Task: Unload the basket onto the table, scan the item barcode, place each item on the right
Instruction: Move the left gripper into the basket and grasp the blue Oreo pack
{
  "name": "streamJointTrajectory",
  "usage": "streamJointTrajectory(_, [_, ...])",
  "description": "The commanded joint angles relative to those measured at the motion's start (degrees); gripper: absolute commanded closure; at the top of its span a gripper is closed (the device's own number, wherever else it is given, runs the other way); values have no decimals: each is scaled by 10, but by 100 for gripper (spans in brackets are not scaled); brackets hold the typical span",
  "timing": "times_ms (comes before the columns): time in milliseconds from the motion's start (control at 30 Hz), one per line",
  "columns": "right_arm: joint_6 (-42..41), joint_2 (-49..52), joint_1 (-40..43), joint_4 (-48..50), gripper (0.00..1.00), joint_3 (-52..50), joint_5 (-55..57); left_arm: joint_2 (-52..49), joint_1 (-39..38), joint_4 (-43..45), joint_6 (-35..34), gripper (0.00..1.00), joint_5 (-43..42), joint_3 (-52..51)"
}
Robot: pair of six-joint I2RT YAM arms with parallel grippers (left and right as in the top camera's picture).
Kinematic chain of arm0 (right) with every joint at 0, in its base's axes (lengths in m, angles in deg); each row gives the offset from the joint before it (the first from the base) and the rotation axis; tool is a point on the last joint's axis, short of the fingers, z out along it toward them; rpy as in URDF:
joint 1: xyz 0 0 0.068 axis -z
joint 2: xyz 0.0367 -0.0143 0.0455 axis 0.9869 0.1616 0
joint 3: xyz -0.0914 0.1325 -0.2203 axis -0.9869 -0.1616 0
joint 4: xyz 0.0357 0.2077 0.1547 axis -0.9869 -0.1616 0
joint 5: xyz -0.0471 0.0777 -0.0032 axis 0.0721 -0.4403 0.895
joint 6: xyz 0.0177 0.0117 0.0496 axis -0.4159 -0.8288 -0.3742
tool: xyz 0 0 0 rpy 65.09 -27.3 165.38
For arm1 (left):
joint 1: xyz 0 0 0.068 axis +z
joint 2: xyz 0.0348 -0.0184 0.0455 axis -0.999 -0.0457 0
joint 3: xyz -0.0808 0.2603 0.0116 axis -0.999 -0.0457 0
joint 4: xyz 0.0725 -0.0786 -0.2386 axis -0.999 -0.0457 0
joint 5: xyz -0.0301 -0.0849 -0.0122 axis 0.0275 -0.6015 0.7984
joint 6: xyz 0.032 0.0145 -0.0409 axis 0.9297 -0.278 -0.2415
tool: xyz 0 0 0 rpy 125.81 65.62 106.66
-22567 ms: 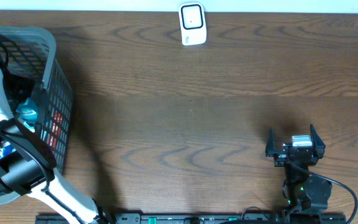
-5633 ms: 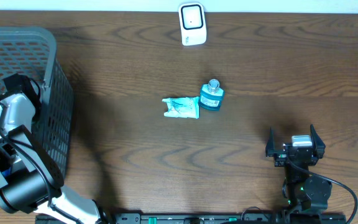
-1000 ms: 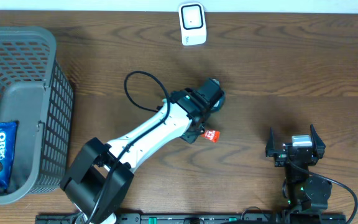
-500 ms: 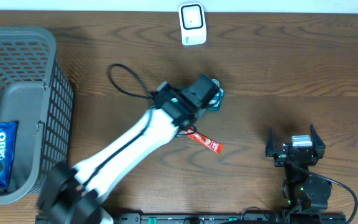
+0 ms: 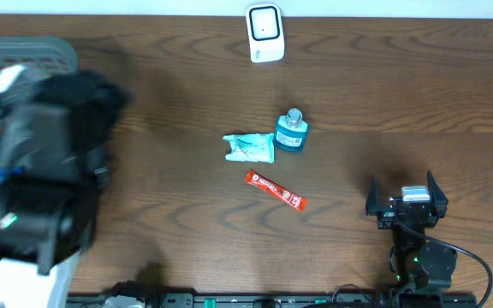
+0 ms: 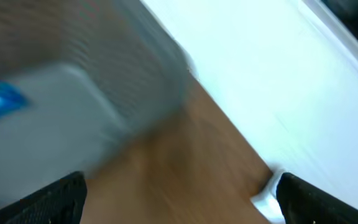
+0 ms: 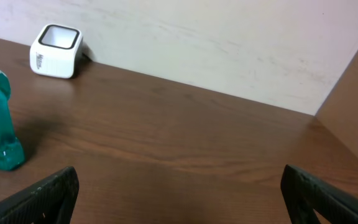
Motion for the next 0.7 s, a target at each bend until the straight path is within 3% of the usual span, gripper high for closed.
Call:
streamJointTrajectory(0, [-8,-3,-2,-2,1,-1,3,10,127,-23,96,2,23,0])
streamJointTrajectory(100, [-7,-3,-2,-2,1,-1,3,1,236,-48,139,2,32,-3])
streamJointTrajectory(233, [-8,-3,-2,-2,1,-1,3,-31,350,-80,139,2,26,-15])
streamJointTrajectory(467, [-8,-3,-2,-2,1,-1,3,-124,466,-20,174,2,-39,-75])
streamJointTrajectory(600, [-7,-3,-2,-2,1,-1,3,-185,480,46,291,1,-41,-126])
streamJointTrajectory(667, [-8,-3,-2,-2,1,-1,3,-216,480,72,385,0,-71,-147])
